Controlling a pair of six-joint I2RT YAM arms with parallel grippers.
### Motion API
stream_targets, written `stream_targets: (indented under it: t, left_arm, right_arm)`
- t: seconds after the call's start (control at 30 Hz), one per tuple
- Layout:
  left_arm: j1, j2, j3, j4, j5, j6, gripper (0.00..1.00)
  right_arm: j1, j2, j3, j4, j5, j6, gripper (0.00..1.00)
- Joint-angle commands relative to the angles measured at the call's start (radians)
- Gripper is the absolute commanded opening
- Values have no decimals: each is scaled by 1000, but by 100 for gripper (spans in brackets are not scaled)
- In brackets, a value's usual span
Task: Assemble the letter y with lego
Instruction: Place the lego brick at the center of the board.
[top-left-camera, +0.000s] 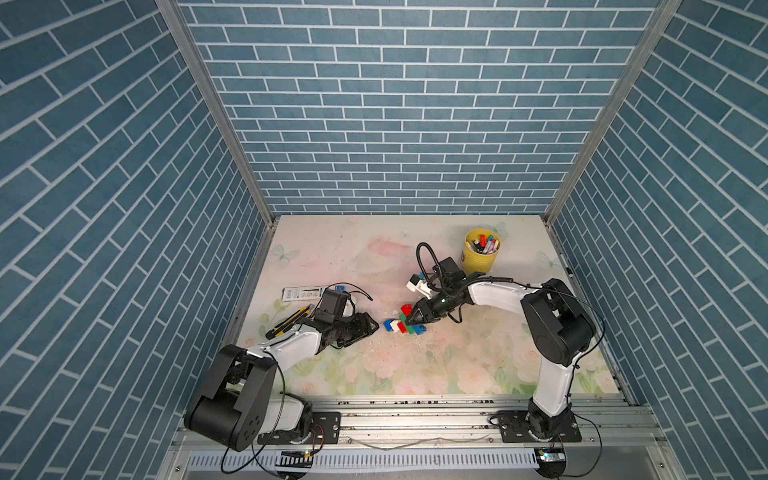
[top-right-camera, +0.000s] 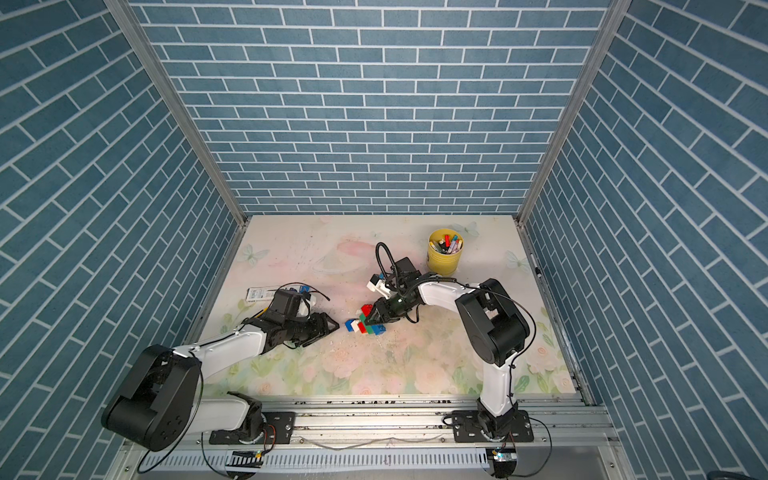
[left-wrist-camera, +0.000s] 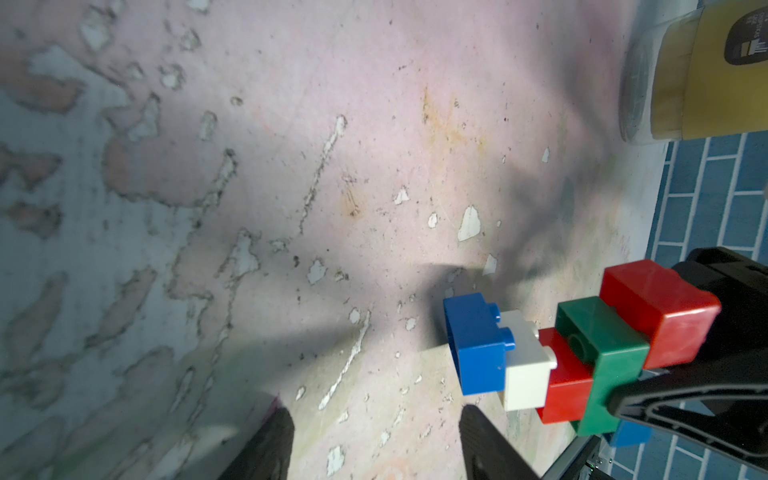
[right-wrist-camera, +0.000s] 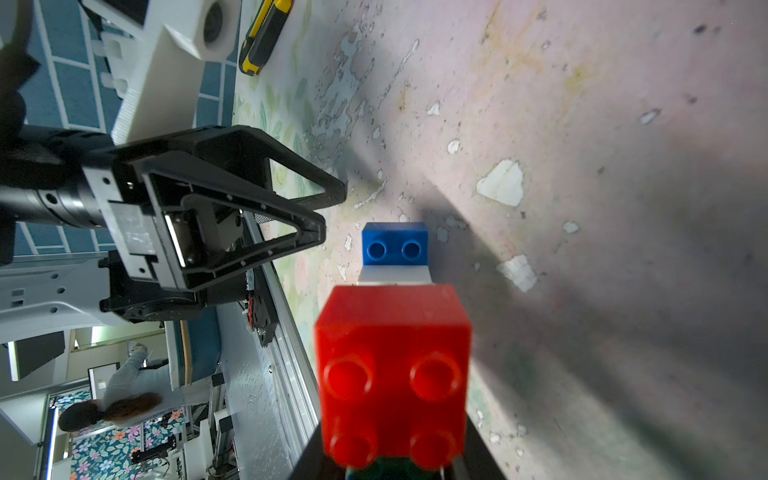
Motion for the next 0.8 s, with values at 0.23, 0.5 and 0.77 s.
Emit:
stream_targets:
  t: [0.23, 0.5, 0.77]
  left_arm:
    - [8, 19, -9, -65, -34, 8, 66]
    - [8, 19, -10, -70, -38, 9, 66]
    - [8, 25, -10, -67, -38, 10, 66]
  right_arm:
    - [-30, 27, -9, 23, -10, 8, 39]
    - [-45, 37, 6, 4, -4, 0, 42]
    - [-69, 32, 1, -8, 29, 3, 43]
